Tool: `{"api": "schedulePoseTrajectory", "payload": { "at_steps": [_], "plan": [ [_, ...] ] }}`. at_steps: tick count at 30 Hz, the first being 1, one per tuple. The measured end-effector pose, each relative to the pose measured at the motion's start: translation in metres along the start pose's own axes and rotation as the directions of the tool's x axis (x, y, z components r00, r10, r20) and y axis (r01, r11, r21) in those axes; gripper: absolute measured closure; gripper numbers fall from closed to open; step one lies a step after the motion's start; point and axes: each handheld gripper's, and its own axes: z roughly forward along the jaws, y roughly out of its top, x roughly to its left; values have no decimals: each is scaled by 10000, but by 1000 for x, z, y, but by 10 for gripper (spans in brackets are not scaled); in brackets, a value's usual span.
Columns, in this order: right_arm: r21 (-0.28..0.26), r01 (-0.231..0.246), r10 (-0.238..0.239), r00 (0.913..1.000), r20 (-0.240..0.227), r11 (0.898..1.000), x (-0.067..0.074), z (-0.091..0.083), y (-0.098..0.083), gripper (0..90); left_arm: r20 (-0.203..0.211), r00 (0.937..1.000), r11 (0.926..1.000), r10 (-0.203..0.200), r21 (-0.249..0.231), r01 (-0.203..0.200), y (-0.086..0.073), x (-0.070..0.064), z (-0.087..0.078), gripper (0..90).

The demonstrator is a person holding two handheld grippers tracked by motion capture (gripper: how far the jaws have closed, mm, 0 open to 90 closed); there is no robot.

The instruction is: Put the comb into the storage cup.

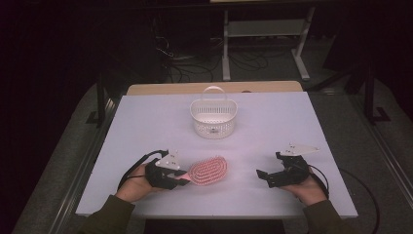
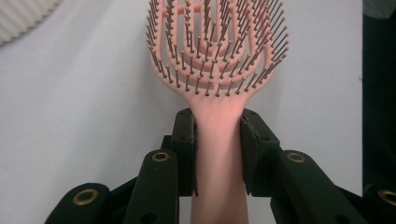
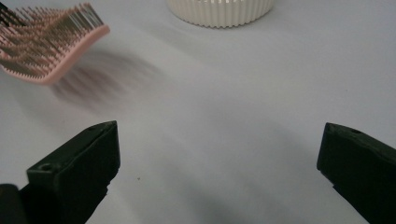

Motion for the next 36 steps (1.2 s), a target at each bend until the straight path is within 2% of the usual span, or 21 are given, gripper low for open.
{"api": "schedulePoseTrajectory", "payload": {
  "at_steps": [5, 9, 17, 28, 33, 36],
  "plan": [
    [-16, -26, 26, 10000, -1, 10000, 0, 0, 0, 0, -415, 9984, 9980, -381, -517, 359, 1, 2, -5, 705],
    [-24, -32, 32, 10000, 13, 10000, 0, 0, 0, 0, -630, 9955, 9935, -710, -931, 650, 2, 4, -7, 705],
    [-49, -57, 57, 10000, -28, 10000, 0, 0, 1, 0, -917, 9906, 9856, -1013, -1447, 873, 7, 6, -7, 705],
    [-22, -171, 171, 9997, -154, 9999, -2, 1, 1, 0, -1246, 9806, 9673, -1511, -2230, 1207, 14, 12, -4, 705],
    [-83, -180, 179, 9997, -176, 9998, -2, 1, 2, 0, -1309, 9787, 9615, -1581, -2460, 1224, 19, 14, -2, 705],
    [-97, -214, 211, 9995, -233, 9997, -2, 0, 2, 0, -1302, 9767, 9546, -1705, -2674, 1310, 23, 14, 1, 705]
  ]
}}
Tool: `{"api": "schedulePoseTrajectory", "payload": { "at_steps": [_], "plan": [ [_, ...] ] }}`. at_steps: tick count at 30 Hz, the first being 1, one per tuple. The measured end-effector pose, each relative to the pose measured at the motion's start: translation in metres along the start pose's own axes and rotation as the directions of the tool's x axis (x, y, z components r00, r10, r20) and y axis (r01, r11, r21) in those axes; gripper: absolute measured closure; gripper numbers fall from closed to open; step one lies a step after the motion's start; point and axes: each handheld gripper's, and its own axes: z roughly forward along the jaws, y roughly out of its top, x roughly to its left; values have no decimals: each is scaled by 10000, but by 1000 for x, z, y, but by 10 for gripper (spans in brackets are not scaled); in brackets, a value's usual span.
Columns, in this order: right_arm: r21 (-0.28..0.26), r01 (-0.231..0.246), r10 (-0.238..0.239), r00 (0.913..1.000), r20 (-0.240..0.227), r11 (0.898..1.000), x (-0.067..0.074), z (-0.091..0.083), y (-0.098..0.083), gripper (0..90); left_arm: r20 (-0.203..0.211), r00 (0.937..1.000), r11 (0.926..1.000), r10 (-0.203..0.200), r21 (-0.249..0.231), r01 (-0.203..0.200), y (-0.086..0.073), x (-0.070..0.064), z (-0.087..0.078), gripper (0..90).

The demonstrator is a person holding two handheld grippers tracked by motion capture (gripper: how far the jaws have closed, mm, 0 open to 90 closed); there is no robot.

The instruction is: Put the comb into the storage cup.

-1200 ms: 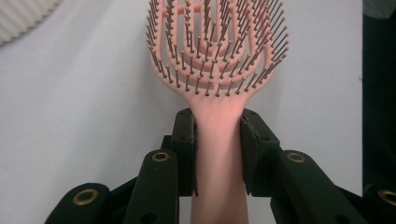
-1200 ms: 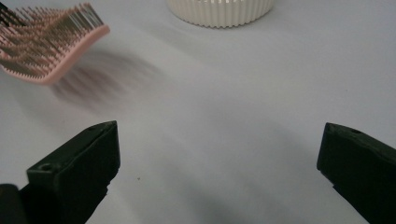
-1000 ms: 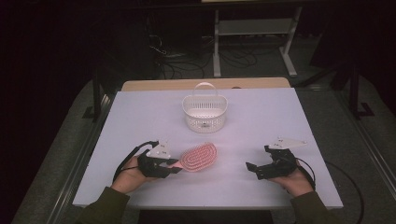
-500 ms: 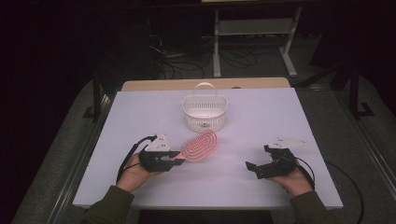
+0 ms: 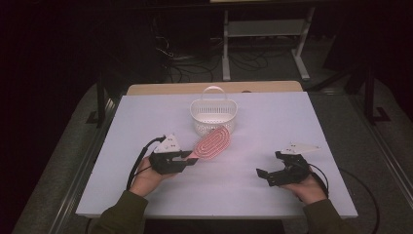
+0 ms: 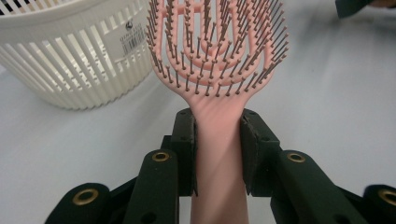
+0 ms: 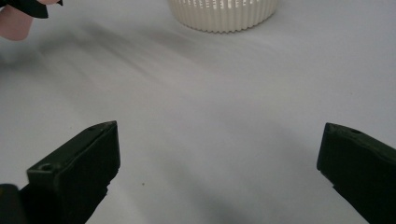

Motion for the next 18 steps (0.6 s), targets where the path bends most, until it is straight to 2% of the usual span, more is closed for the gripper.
{"api": "schedulePoseTrajectory", "payload": {
  "at_steps": [6, 9, 14, 18],
  "plan": [
    [-81, -38, 38, 10000, -51, 10000, 0, -1, 1, 0, -99, 9998, 9988, -164, -468, 159, 3, 0, 5, 705],
    [-95, -96, 95, 9999, -64, 9999, 0, -1, 1, 0, -226, 9990, 9967, -379, -728, 362, 2, 2, 6, 704],
    [-148, -115, 112, 9998, -189, 9998, 1, -1, 5, 0, -324, 9971, 9932, -693, -956, 660, -1, 6, 6, 705],
    [-116, -89, 87, 9997, -226, 9999, 4, -2, 8, 0, -338, 9967, 9920, -734, -1053, 695, -2, 6, 6, 704]
  ]
}}
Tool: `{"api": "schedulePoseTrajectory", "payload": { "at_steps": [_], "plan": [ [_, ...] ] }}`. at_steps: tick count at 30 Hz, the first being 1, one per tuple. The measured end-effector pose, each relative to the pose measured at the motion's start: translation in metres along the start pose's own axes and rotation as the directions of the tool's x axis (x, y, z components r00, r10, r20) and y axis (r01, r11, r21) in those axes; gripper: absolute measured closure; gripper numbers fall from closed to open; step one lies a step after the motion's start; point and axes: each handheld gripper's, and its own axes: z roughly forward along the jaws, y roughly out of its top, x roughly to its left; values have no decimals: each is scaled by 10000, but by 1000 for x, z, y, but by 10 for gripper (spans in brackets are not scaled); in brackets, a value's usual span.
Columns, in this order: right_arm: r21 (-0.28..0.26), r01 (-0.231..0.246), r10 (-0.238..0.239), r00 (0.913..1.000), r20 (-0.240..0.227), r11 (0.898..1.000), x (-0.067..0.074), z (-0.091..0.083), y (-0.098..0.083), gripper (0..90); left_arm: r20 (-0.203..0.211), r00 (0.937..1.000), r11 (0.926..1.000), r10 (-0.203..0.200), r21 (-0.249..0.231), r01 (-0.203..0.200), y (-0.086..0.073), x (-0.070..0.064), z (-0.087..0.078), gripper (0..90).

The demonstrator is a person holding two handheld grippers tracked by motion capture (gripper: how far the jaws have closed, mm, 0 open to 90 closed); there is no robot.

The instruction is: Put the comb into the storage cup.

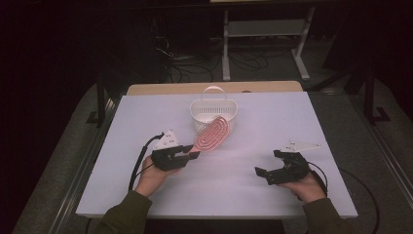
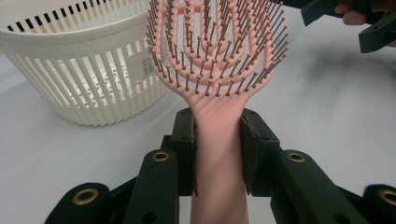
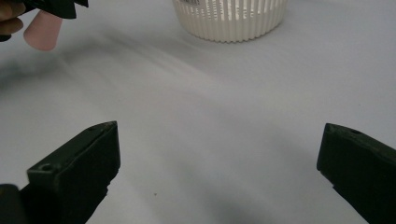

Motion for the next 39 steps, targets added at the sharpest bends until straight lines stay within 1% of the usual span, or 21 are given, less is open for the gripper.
{"api": "schedulePoseTrajectory", "payload": {
  "at_steps": [4, 8, 10, 13, 19, 26, 39],
  "plan": [
    [-4, 134, -134, 9998, -120, 9999, 3, 0, 4, 0, -23, 10000, 10000, 20, -79, -20, 0, -2, 0, 704],
    [115, 136, -131, 9991, -411, 9998, 5, 2, 9, 0, -95, 9999, 10000, 33, -85, -34, -1, -4, -1, 704],
    [113, 128, -123, 9988, -472, 9999, 5, 3, 11, 0, -117, 9999, 9999, 71, -98, -73, -1, -5, -1, 705],
    [5, 149, -148, 9984, -551, 9999, 7, 3, 14, 0, -100, 9999, 9999, 75, -148, -76, -1, -6, -1, 705],
    [-178, 62, -75, 9973, -726, 9998, 8, 3, 22, 0, -84, 9999, 9999, 124, -98, -124, -2, -9, -1, 705],
    [-148, 21, -34, 9962, -871, 9999, 10, 5, 27, 0, -112, 9999, 9998, 98, -157, -99, -3, -10, -2, 705],
    [-465, -39, -15, 9933, -1157, 9989, 13, 9, 43, 0, -48, 9999, 9998, 159, -132, -159, -4, -14, 0, 705]
  ]
}}
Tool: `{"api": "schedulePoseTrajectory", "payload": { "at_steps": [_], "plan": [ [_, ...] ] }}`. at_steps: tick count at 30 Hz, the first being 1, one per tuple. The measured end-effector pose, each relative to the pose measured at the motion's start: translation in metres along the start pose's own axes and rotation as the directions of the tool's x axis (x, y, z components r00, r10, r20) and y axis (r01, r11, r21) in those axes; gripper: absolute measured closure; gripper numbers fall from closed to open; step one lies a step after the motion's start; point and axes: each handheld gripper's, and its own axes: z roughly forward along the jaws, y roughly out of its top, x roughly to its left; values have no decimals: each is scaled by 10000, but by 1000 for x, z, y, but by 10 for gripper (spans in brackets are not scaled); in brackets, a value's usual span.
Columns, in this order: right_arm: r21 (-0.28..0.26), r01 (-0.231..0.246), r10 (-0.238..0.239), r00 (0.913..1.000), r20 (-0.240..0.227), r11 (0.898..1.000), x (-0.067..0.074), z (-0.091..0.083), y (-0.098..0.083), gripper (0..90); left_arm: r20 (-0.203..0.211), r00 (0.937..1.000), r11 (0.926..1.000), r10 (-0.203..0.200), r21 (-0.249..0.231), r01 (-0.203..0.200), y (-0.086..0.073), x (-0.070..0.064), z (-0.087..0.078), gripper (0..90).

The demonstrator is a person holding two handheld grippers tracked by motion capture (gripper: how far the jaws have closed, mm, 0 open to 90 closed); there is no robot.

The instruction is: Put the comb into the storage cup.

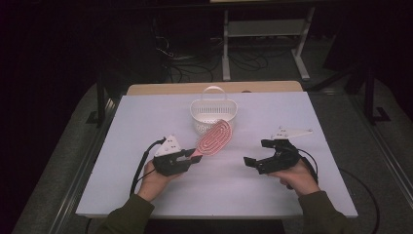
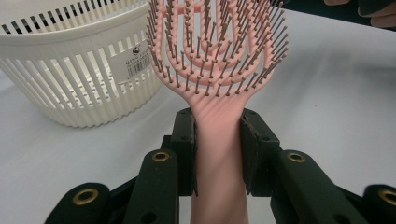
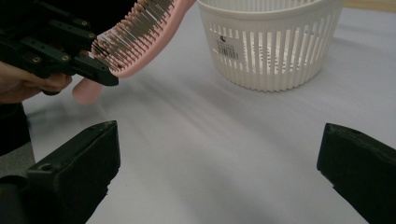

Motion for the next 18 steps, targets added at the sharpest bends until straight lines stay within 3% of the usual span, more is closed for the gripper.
{"api": "schedulePoseTrajectory", "payload": {
  "at_steps": [18],
  "plan": [
    [-75, 37, -39, 9992, -391, 10000, 6, 14, 15, 0, -24, 10000, 9999, 91, -72, -91, -1, -4, 2, 705]
  ]
}}
